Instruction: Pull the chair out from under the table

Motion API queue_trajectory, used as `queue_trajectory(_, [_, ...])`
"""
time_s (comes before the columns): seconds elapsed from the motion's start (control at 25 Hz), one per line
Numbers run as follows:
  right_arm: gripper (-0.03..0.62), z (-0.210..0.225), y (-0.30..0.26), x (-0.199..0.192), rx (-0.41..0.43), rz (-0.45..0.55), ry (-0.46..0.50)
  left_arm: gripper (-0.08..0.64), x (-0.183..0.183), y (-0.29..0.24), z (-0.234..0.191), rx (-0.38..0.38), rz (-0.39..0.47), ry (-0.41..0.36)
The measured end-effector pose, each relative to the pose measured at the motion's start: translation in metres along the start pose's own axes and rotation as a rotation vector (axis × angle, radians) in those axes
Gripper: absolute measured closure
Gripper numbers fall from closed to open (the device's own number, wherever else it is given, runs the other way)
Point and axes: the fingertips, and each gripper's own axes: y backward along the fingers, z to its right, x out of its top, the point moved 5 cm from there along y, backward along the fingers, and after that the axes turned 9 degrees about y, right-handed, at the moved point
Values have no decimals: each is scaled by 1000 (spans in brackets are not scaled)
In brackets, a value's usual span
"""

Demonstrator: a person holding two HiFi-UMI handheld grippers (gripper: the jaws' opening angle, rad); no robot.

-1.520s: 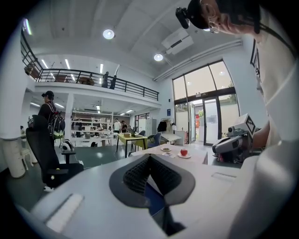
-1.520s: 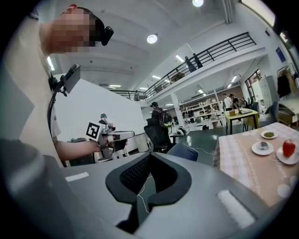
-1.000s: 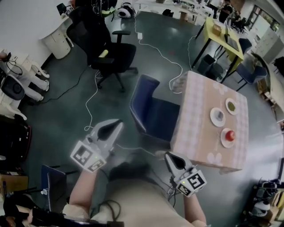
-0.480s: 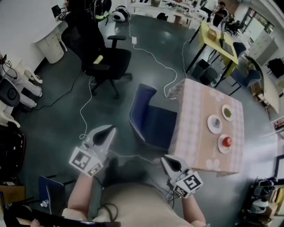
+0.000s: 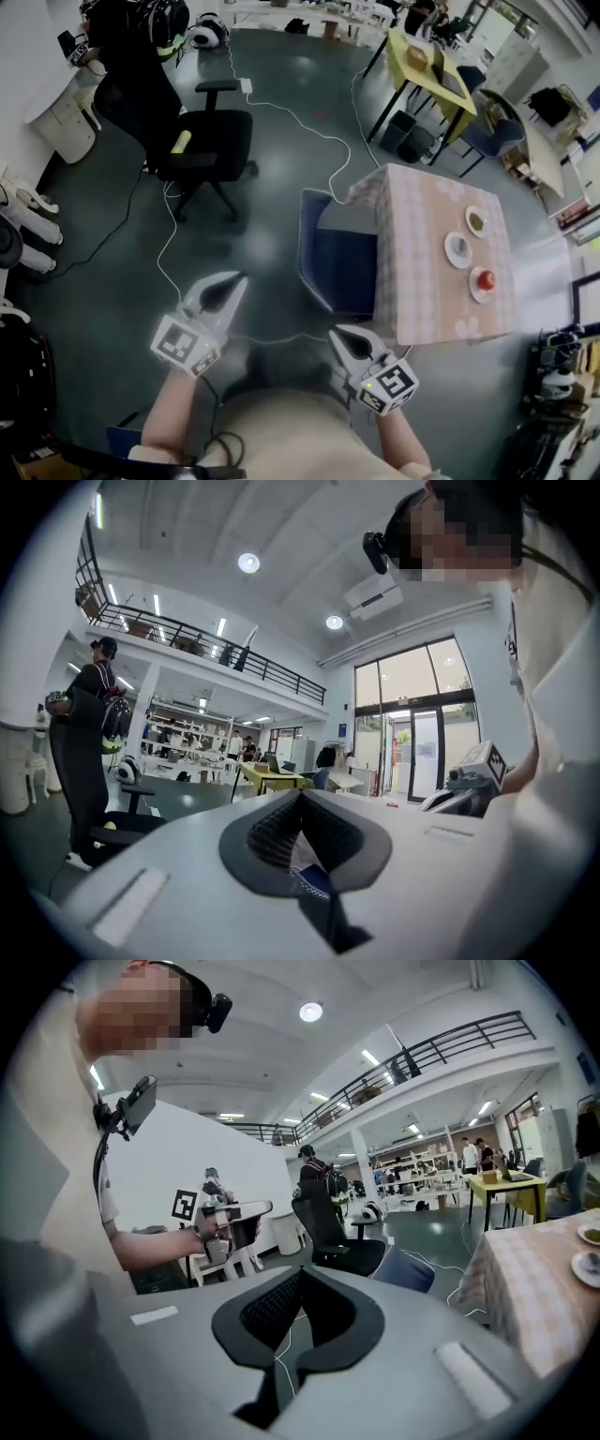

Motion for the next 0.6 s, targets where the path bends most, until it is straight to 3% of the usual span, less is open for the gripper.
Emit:
queue_trajectory(0.28, [578, -20, -13, -1, -96, -72, 7, 563, 0, -13, -36, -53, 0, 22])
queue_trajectory(0.44, [578, -3, -6, -4, -134, -46, -35, 563, 2, -33, -31, -66, 12, 33])
queue_trajectory(0.6, [578, 20, -3, -14, -132, -23, -68, 563, -3, -64, -22, -77, -36, 24])
